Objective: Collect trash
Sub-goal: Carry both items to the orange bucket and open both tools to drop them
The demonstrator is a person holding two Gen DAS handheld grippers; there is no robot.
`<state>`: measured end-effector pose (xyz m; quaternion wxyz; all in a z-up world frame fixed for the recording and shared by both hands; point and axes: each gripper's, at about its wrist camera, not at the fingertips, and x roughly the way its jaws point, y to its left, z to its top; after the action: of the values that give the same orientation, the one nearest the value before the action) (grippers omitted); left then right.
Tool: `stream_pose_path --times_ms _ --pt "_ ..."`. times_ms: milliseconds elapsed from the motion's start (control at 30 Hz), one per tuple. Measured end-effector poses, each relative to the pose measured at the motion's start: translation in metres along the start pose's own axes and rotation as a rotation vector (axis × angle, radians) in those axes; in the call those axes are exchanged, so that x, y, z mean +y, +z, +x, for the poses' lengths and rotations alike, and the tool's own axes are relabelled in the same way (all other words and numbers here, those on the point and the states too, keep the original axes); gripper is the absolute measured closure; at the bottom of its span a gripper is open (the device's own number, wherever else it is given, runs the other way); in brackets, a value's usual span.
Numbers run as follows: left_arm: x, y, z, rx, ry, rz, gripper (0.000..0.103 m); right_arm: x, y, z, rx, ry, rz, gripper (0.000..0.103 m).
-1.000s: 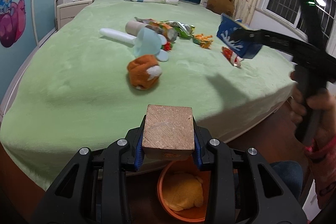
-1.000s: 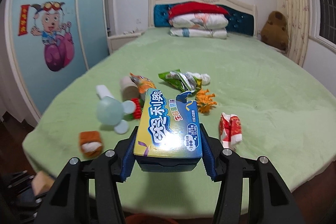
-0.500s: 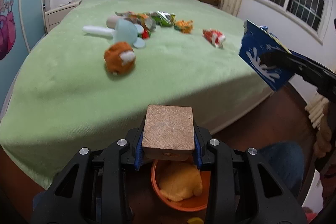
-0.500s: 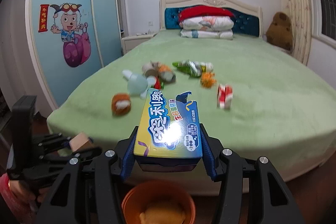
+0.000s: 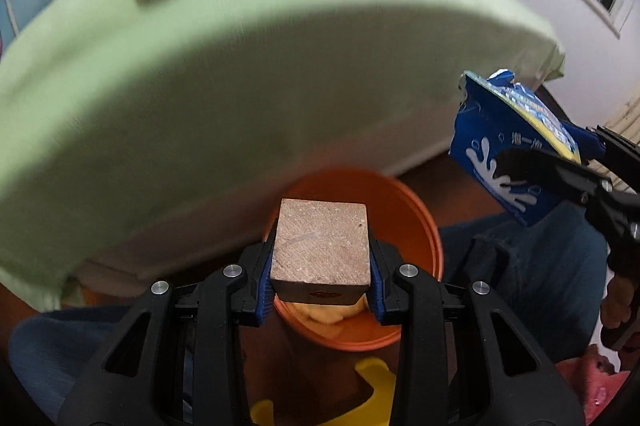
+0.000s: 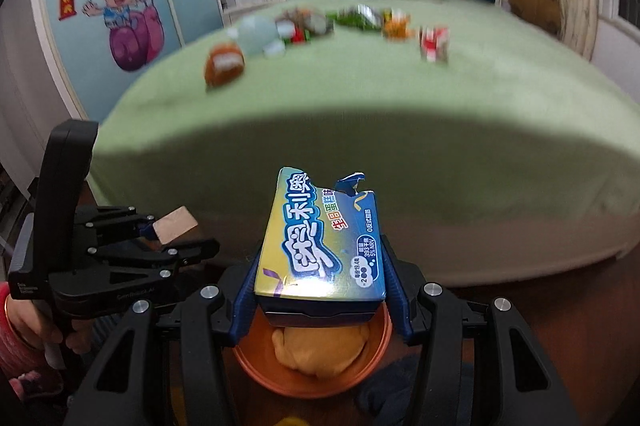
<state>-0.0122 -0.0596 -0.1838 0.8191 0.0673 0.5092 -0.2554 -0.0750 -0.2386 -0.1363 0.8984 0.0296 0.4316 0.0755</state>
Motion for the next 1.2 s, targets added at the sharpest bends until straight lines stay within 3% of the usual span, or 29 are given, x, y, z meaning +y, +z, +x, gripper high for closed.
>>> stream_pose_path --times_ms 267,367,400,433,467,500,533,633,900,1200 --pt "0.003 -0.013 0.071 0.215 -0.002 -0.056 0.068 -0.016 -0.032 0.074 0.196 0.029 0.099 0.05" --pt "0.002 -0.015 0.085 0.252 0.009 -0.053 0.068 -0.017 -0.039 0.088 0.237 0.023 0.109 0.049" --pt "0.002 -0.016 0.089 0.261 0.007 -0.058 0.066 -0.017 -0.039 0.091 0.249 0.023 0.111 0.048" --pt "0.003 -0.015 0.092 0.268 0.007 -0.065 0.057 -0.018 -0.039 0.093 0.254 0.016 0.114 0.036" --pt "0.003 -0.014 0.093 0.273 0.016 -0.072 0.048 -0.018 -0.039 0.093 0.249 0.007 0.115 0.027" --pt "0.005 -0.014 0.092 0.275 0.027 -0.076 0.034 -0.018 -0.039 0.093 0.246 -0.003 0.112 0.026" --pt "0.006 -0.013 0.092 0.269 0.036 -0.082 0.032 -0.018 -0.038 0.093 0.246 -0.006 0.111 0.026" --pt "0.008 -0.011 0.09 0.269 0.036 -0.085 0.031 -0.019 -0.038 0.091 0.243 -0.008 0.12 0.02" --pt "0.005 -0.014 0.091 0.277 0.036 -0.099 0.029 -0.016 -0.043 0.091 0.242 -0.013 0.116 0.018" --pt "0.009 -0.015 0.078 0.23 0.038 -0.092 0.029 -0.011 -0.033 0.084 0.214 -0.019 0.111 0.018"
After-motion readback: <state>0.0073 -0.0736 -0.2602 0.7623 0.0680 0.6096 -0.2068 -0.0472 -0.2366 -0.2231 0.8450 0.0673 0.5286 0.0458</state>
